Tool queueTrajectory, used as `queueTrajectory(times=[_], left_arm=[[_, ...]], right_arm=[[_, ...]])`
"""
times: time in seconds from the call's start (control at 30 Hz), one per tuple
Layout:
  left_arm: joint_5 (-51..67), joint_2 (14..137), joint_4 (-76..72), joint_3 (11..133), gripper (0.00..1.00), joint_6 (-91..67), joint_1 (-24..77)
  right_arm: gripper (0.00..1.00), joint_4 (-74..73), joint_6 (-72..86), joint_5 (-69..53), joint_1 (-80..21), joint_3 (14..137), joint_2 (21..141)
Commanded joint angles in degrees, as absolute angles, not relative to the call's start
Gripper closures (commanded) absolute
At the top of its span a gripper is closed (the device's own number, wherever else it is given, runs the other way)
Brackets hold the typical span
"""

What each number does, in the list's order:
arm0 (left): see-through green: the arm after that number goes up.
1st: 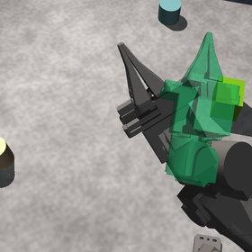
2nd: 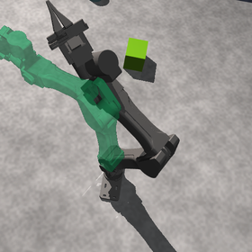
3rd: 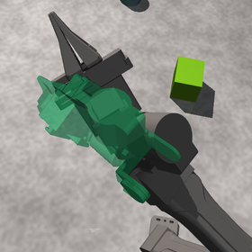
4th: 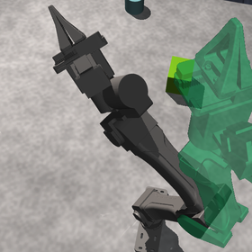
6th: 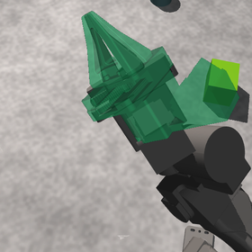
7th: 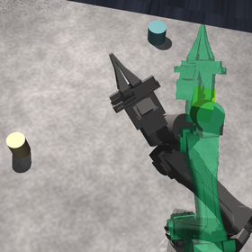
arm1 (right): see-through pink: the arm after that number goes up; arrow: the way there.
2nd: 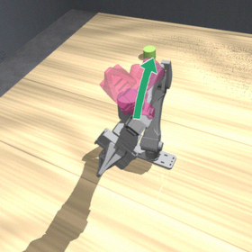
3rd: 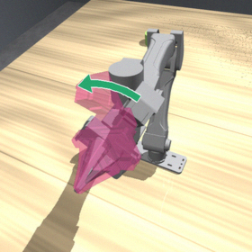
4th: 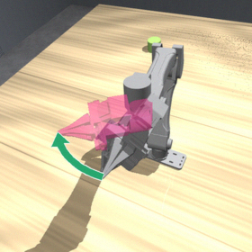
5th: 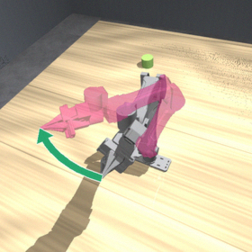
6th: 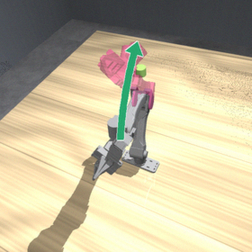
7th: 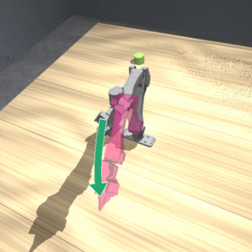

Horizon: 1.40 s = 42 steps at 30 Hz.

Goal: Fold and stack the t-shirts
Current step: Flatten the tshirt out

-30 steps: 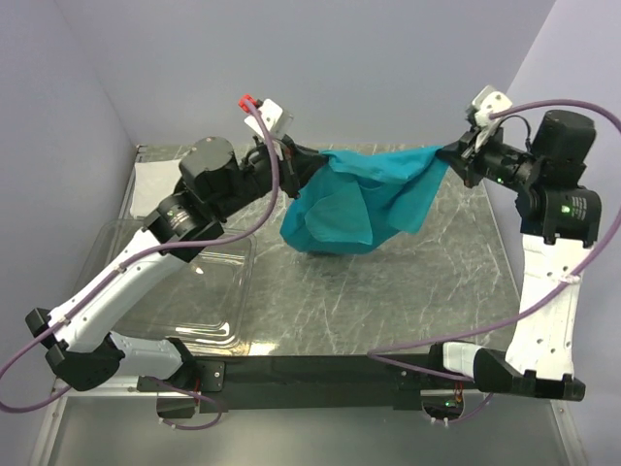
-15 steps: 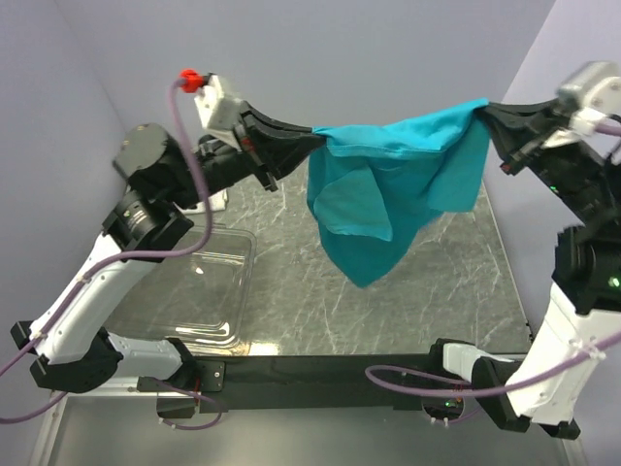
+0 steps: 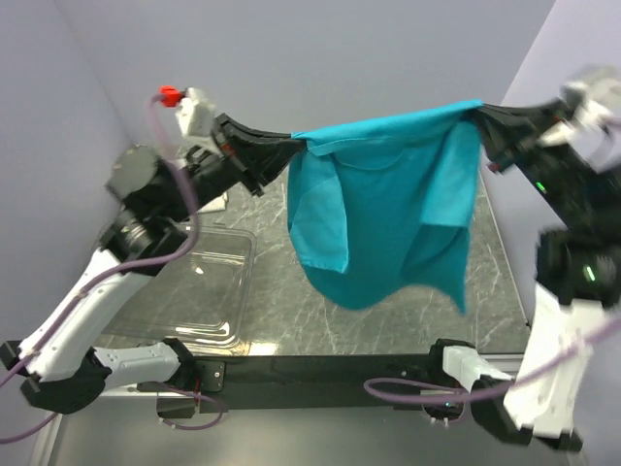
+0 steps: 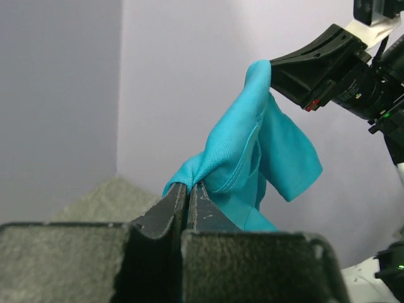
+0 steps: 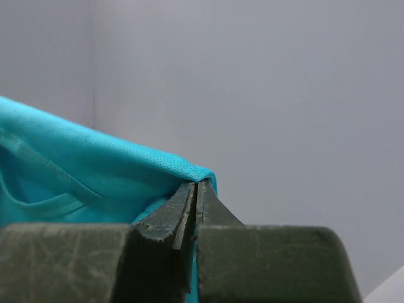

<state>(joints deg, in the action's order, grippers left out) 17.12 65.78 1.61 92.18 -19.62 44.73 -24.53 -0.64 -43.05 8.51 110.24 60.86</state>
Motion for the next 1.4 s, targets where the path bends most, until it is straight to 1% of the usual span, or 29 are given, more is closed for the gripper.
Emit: queueTrajectory(times=[0.0, 0.03, 0.1, 0.2, 0.3, 0.4, 0.43, 0.47, 0.5, 0.57, 0.6, 0.67, 0.7, 0.73, 0.77, 0.8, 0.83, 0.87, 0.9, 0.93, 0.97, 1.0, 1.03, 1.1, 1.13, 1.23, 1.27, 1.37], left_arm=[[13.5, 70.4, -1.8, 85.4, 1.00, -29.0, 36.8], [14.8, 71.7, -3.5, 81.9, 1.00, -31.4, 35.3], [16.5, 76.8, -5.7, 79.6, 1.00, -35.4, 32.0], [13.9, 85.4, -7.4, 78.6, 1.00, -36.8, 29.7], [8.2, 95.2, -4.1, 80.9, 1.00, -38.4, 27.1], [5.8, 105.0, -0.2, 84.6, 1.00, -41.9, 23.9], [6.0, 107.4, 1.8, 87.5, 1.00, -43.1, 23.3], [6.0, 111.5, 4.1, 88.9, 0.99, -43.3, 22.9], [5.8, 113.3, 5.5, 90.4, 0.99, -43.3, 22.3], [3.8, 116.7, 8.7, 94.1, 0.99, -43.2, 22.0], [3.3, 117.3, 9.7, 95.2, 0.91, -43.2, 21.7], [1.2, 117.7, 11.3, 97.3, 0.81, -42.8, 21.4], [0.9, 117.3, 12.1, 97.6, 0.63, -42.4, 21.2], [0.2, 116.9, 12.8, 97.7, 0.54, -41.5, 21.1], [0.2, 115.9, 13.4, 97.7, 0.47, -40.7, 21.0], [0.2, 115.1, 13.4, 97.7, 0.36, -39.6, 20.7], [0.2, 114.3, 13.7, 97.3, 0.32, -37.3, 20.7], [0.2, 112.3, 13.7, 96.9, 0.30, -35.9, 20.7], [0.3, 111.3, 13.4, 96.2, 0.26, -34.2, 20.7], [1.2, 110.1, 13.4, 95.6, 0.23, -31.1, 20.7], [5.2, 108.6, 13.4, 95.2, 0.22, -29.9, 20.6], [7.4, 108.3, 13.8, 95.5, 0.21, -28.6, 20.7], [9.6, 108.5, 17.1, 96.5, 0.21, -27.0, 20.7], [15.3, 109.9, 21.0, 98.7, 0.20, -26.1, 21.4], [16.2, 110.1, 23.3, 98.2, 0.20, -25.8, 21.9], [15.3, 108.1, 23.6, 92.5, 0.20, -27.2, 25.0], [14.5, 107.1, 24.2, 91.1, 0.21, -27.8, 25.9], [11.3, 106.0, 24.7, 86.5, 0.22, -29.4, 29.6]], right_arm=[[1.00, -23.0, 1.1, -35.3, 6.7, 101.4, 68.7], [1.00, -22.6, 0.5, -33.5, 4.3, 98.2, 69.8], [1.00, -21.6, -1.2, -30.8, 2.6, 95.6, 74.1], [1.00, -20.6, -2.4, -25.9, -1.4, 92.7, 81.9], [1.00, -19.7, -3.5, -22.2, -3.7, 94.1, 91.8], [1.00, -18.8, -3.6, -17.7, -5.9, 99.0, 101.5], [0.94, -18.3, -4.0, -16.3, -6.6, 100.7, 103.2], [0.68, -16.5, -4.4, -11.5, -8.2, 101.2, 106.0], [0.52, -16.2, -4.9, -9.3, -8.9, 101.8, 107.1], [0.26, -16.5, -5.5, -6.4, -9.4, 104.8, 109.7], [0.24, -17.0, -4.8, -5.1, -9.1, 105.6, 109.9], [0.22, -19.6, -5.0, -5.4, -8.1, 107.0, 109.0], [0.21, -20.7, -5.7, -9.5, -7.4, 106.8, 108.0], [0.20, -22.1, -7.2, -13.8, -5.3, 105.3, 105.8], [0.20, -28.1, -9.9, -19.3, -4.2, 104.6, 104.7], [0.20, -31.9, -16.7, -25.9, -3.2, 102.5, 103.7], [0.20, -35.6, -20.2, -32.5, -1.5, 100.7, 101.4], [0.21, -43.7, -23.9, -34.3, -1.1, 98.6, 100.2], [0.22, -47.4, -30.4, -34.6, -0.8, 93.6, 98.9], [0.23, -50.3, -32.8, -33.7, -0.5, 90.1, 95.7], [0.25, -53.6, -34.3, -32.9, -0.3, 86.2, 93.9], [0.26, -54.0, -35.7, -32.2, -0.4, 77.9, 91.9], [0.27, -53.8, -35.5, -31.0, -0.3, 73.6, 87.6], [0.27, -51.9, -34.2, -27.2, -0.3, 63.4, 83.4], [0.28, -50.2, -33.0, -24.9, -0.3, 60.8, 80.2], [0.29, -45.7, -28.6, -20.9, -0.6, 53.4, 76.4], [0.29, -44.7, -27.3, -18.0, -1.5, 52.1, 76.1], [0.31, -42.9, -23.7, -14.8, -4.1, 48.7, 77.7]])
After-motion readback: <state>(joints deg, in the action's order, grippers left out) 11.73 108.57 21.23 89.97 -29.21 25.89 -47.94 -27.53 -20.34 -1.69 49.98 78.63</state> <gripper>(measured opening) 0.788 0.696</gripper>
